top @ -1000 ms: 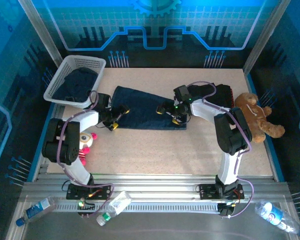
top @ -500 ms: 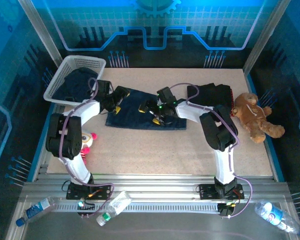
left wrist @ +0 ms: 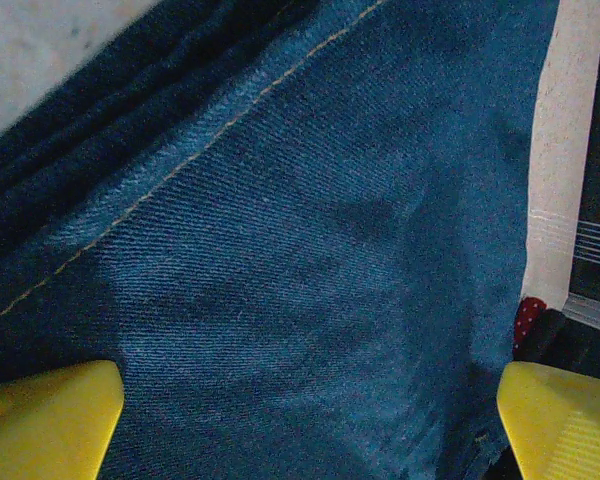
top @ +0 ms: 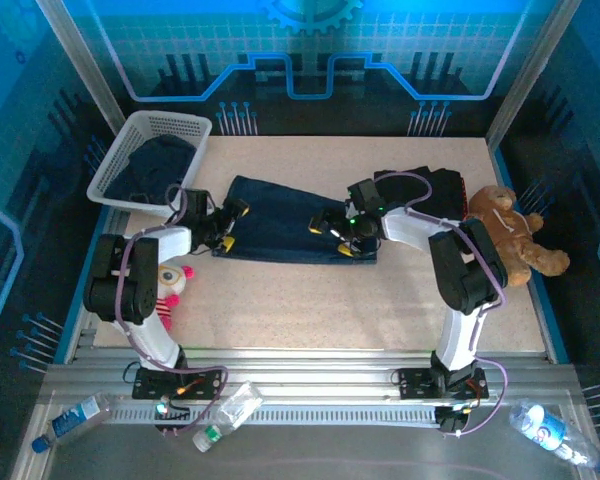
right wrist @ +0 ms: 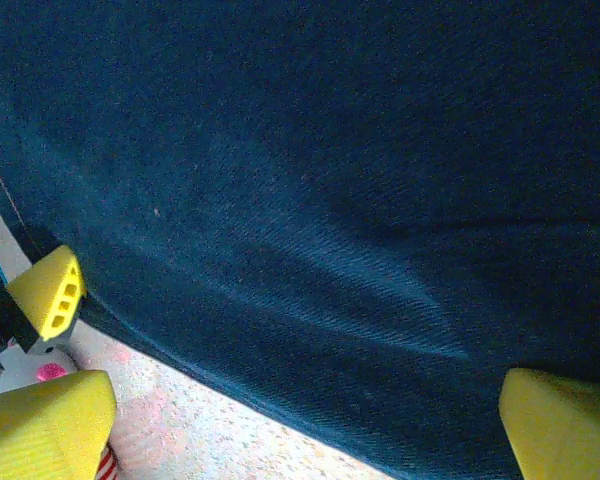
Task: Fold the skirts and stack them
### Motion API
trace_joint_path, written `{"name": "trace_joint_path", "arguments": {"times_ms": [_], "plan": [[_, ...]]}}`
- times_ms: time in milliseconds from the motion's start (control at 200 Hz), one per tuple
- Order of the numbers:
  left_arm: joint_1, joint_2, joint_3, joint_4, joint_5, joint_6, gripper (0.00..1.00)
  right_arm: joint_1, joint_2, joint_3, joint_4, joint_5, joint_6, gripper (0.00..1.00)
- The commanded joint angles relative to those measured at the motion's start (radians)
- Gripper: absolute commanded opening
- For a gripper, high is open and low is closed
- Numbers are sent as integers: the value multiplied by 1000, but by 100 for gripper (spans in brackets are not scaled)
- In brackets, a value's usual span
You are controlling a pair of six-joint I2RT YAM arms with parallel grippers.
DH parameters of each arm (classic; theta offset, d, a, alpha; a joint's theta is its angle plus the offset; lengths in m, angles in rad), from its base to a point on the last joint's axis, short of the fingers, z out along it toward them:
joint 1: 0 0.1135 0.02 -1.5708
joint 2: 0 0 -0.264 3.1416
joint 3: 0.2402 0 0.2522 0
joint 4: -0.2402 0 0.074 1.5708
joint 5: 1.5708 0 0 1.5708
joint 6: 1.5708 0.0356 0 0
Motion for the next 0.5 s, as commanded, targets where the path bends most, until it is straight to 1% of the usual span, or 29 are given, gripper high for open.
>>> {"name": "trace_joint_path", "arguments": {"times_ms": [0, 110, 245, 375, 430, 495], "plan": [[50, 4, -105, -193, -121, 17, 99, -48, -27, -67, -198, 120, -65, 100], [67, -69, -165, -191, -137, -8, 99, -55, -48, -66, -231, 162, -76, 100], [71, -181, -181, -196, -134, -44, 99, -48, -99, 2, -260, 160, -99, 100], [59, -266, -88, -208, -76, -49, 99, -43, -96, 94, -218, 77, -110, 100], [40, -275, -27, -218, -77, -32, 99, -43, -67, 134, -186, 55, -107, 100], [23, -255, 44, -202, -94, 1, 99, -43, -19, 188, -162, 56, -95, 100]]}}
